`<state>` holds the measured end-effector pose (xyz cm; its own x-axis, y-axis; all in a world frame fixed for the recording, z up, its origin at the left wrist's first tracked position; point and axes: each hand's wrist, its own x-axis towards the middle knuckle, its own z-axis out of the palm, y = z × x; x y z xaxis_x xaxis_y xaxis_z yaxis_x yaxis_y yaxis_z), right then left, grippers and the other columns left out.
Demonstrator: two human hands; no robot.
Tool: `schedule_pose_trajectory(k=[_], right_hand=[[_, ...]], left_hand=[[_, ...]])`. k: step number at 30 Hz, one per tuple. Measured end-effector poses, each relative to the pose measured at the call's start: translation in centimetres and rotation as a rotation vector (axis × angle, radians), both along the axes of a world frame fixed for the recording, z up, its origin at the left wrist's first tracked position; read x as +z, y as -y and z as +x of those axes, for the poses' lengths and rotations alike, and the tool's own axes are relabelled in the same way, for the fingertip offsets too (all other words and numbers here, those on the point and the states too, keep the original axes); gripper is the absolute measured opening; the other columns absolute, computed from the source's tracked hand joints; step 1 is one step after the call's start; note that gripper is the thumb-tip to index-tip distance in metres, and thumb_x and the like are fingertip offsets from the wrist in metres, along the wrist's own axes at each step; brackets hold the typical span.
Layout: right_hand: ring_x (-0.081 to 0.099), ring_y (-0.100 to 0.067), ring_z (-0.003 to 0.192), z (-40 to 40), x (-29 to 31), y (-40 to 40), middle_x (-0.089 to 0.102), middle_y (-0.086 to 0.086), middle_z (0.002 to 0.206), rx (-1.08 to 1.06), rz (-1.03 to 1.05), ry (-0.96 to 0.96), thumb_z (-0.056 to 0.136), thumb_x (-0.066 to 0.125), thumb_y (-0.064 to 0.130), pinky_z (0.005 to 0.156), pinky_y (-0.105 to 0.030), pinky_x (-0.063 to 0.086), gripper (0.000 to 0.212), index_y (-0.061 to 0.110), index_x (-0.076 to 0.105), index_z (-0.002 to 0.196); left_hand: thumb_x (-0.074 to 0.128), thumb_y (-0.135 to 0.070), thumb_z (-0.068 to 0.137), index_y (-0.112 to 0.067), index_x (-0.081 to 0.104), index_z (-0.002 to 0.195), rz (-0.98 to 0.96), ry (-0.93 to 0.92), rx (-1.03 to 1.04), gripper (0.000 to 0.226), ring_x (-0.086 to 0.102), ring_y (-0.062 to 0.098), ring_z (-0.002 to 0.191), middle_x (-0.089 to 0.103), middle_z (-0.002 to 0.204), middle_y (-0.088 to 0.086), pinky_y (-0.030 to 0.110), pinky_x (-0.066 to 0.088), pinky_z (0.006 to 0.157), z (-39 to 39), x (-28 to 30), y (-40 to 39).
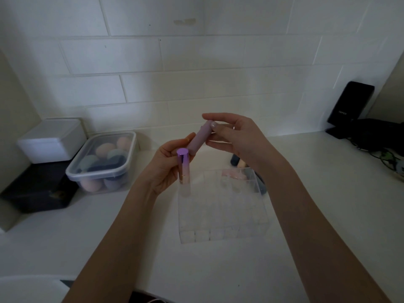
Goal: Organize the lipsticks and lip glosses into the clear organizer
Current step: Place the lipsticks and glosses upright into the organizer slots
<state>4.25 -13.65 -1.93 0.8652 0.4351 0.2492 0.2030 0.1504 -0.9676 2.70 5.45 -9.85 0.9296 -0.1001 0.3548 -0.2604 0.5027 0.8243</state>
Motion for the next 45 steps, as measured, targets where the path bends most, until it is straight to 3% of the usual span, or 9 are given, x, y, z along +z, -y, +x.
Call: schedule_pose_trajectory(k=[3,9,12,16,20,24,31,40,45], right_hand=[[0.069,-0.021,0.093,-0.1,-0.1,0.2,0.067,-0.025,0.106,0.048,0.023,0.034,0.091,0.059,0.006,0.074,-0.023,0.057,0.024,0.003,0.065,0.114],[0.068,-0.021,0.102,0.0,0.2,0.7,0.068,-0.012,0.104,0.116,-0.004,0.066,0.087,0.061,-0.002,0.077,-0.025,0.057,0.039,0.013,0.056,0.124],[0.071,-0.02,0.096,-0.2,0.4,0.5,0.07,-0.008,0.104,0.181,-0.057,0.088,0.086,0.061,-0.006,0.078,-0.028,0.058,0.033,0.01,0.06,0.115],[0.07,-0.014,0.089,-0.6,0.6,0.0,0.071,-0.005,0.101,0.231,-0.155,0.127,0.084,0.059,-0.011,0.08,-0.029,0.059,0.031,0.006,0.062,0.11],[0.071,-0.015,0.091,-0.9,1.2,0.0,0.073,0.002,0.097,0.234,-0.264,0.189,0.083,0.063,-0.008,0.081,-0.035,0.059,0.027,0.01,0.064,0.104],[0.072,-0.014,0.087,-1.2,1.7,0.3,0.074,-0.001,0.093,0.237,-0.289,0.227,0.08,0.066,-0.009,0.075,-0.029,0.06,0.022,0.008,0.067,0.092],[0.071,-0.017,0.08,-1.4,1.9,0.2,0.074,0.014,0.071,0.186,-0.313,0.32,0.076,0.067,-0.014,0.075,-0.028,0.06,0.02,-0.004,0.069,0.094],[0.067,-0.003,0.077,-1.2,0.9,-0.2,0.07,0.012,0.08,0.207,-0.573,0.417,0.072,0.074,-0.007,0.075,-0.012,0.052,0.021,0.008,0.074,0.087],[0.066,0.005,0.083,0.2,2.0,4.1,0.073,0.02,0.092,-0.009,-0.674,0.426,0.083,0.069,0.016,0.073,-0.005,0.048,0.027,0.041,0.074,0.091]], left_hand=[[0.074,0.003,0.059,-0.026,0.077,0.088,-0.005,0.075,-0.052,0.041,0.068,0.003,0.094,0.074,0.101,-0.013,0.017,0.055,0.074,-0.5,0.5,0.0],[0.034,0.016,0.068,-0.03,0.073,0.101,-0.053,-0.021,-0.158,0.069,0.066,0.007,0.102,0.071,0.111,-0.011,0.023,0.056,0.076,-0.5,0.6,-0.6],[0.038,0.014,0.067,-0.027,0.075,0.098,-0.047,-0.031,-0.144,0.063,0.069,0.01,0.095,0.073,0.106,-0.008,0.022,0.057,0.072,-0.5,0.8,-0.1],[0.08,-0.001,0.05,-0.023,0.075,0.096,-0.064,0.001,-0.125,0.051,0.071,0.011,0.089,0.074,0.104,-0.004,0.023,0.058,0.071,-0.6,1.2,0.0],[0.052,0.013,0.06,-0.017,0.068,0.108,-0.045,-0.043,-0.123,0.059,0.071,0.011,0.08,0.074,0.099,0.001,0.023,0.058,0.064,-0.8,1.3,0.1],[0.09,-0.014,0.029,-0.022,0.075,0.094,-0.041,-0.041,-0.127,0.067,0.071,0.012,0.079,0.075,0.098,-0.001,0.024,0.057,0.067,-1.0,1.7,0.3],[0.09,-0.029,0.035,-0.022,0.074,0.097,-0.001,-0.069,-0.12,0.065,0.071,0.012,0.08,0.075,0.095,-0.002,0.022,0.057,0.065,-1.0,1.6,0.2],[0.084,-0.028,0.048,-0.025,0.073,0.101,0.078,-0.037,-0.157,0.054,0.07,0.01,0.093,0.074,0.103,-0.006,0.024,0.057,0.072,-1.0,1.2,0.0],[0.086,-0.028,0.045,-0.02,0.074,0.099,0.081,-0.032,-0.149,0.055,0.067,0.018,0.103,0.073,0.107,-0.001,0.028,0.055,0.084,-0.6,1.0,0.0]])
